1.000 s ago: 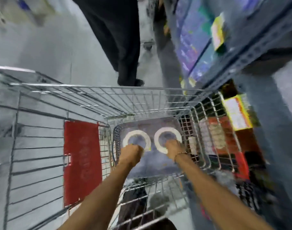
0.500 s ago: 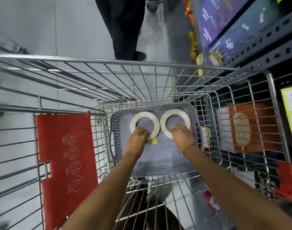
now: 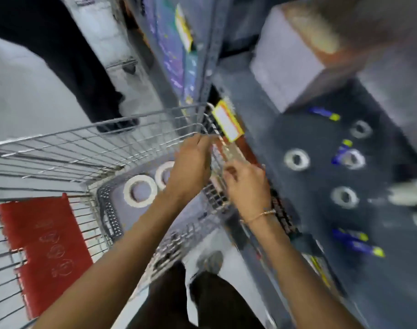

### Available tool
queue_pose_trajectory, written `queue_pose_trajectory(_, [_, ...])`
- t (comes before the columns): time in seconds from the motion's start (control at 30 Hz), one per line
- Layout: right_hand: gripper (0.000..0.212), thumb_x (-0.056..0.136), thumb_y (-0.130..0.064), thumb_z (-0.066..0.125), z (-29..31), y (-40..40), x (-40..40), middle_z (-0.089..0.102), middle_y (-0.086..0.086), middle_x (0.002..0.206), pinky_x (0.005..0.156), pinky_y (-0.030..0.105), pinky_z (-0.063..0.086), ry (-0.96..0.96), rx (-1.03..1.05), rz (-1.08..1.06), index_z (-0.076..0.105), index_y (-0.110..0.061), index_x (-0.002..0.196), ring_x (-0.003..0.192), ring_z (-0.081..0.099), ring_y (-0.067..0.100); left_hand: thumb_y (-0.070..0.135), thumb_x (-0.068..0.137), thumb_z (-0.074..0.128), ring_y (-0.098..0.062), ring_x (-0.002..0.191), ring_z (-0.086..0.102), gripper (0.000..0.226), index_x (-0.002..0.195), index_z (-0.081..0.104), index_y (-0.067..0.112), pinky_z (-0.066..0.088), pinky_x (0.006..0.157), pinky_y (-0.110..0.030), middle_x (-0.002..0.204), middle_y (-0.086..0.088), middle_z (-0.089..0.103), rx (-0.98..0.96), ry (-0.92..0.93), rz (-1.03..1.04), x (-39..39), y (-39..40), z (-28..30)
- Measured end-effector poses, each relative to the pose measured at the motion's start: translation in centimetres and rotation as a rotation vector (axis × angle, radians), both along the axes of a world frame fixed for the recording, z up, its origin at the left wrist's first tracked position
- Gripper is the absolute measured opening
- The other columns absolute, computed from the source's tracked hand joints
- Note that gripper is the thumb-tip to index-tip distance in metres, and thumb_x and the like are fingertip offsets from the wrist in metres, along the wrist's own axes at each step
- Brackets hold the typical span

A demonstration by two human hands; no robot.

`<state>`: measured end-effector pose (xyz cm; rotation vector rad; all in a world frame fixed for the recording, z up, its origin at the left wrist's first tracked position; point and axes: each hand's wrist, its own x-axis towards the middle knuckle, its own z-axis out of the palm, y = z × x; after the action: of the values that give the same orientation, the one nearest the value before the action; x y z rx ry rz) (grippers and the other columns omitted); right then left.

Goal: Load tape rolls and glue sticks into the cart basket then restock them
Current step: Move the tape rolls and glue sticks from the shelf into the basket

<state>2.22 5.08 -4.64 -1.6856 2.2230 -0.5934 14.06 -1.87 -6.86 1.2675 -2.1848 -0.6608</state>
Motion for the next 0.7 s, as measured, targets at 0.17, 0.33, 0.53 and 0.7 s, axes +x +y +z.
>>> queue_pose_trajectory(0.17, [0.01,0.085,-0.01,0.061,5.9,8.8,-11.3,0.072,0.016,0.094,0.078,0.045,0.053,0.014,-0.105,-0.343,0.069,-0.01,0.09,0.085,0.068,0.036,-0.007,0.073,0.053,-0.035,0.101,0.055,0.048,0.119,0.057,0.005,0.035,0.087,-0.031,0.111,-0.02,0.061,-0.12,0.002,-0.355,-10.0,3.6,6.2])
queue_pose_trajectory(0.33, [0.041,0.083,-0.032,0.066,5.2,12.5,-18.0,0.064,0.021,0.114,0.09,0.041,0.044,0.06,0.119,-0.535,0.058,-0.004,0.113,0.108,0.059,0.036,0.017,0.085,0.059,-0.043,0.121,0.042,0.059,0.14,0.037,0.009,0.034,0.104,-0.045,0.14,-0.021,0.041,-0.048,-0.3,-0.343,-16.4,4.6,5.4])
queue_pose_trajectory(0.53, [0.057,0.082,-0.033,0.069,3.5,11.3,-17.2,0.051,0.017,0.13,0.097,0.035,0.043,0.089,0.295,-0.345,0.049,-0.013,0.132,0.119,0.052,0.032,0.03,0.084,0.065,-0.041,0.119,0.04,0.057,0.135,0.045,0.016,0.039,0.101,-0.046,0.133,-0.02,0.043,0.028,-0.472,-0.329,-16.9,4.4,3.7])
queue_pose_trajectory(0.7, [0.049,0.084,-0.02,0.062,3.9,9.8,-15.0,0.049,0.016,0.124,0.095,0.036,0.046,0.071,0.197,-0.256,0.052,-0.022,0.133,0.108,0.057,0.036,0.021,0.079,0.069,-0.039,0.114,0.047,0.044,0.121,0.056,0.015,0.033,0.099,-0.038,0.127,-0.016,0.051,0.022,-0.268,-0.238,-14.8,4.6,4.6])
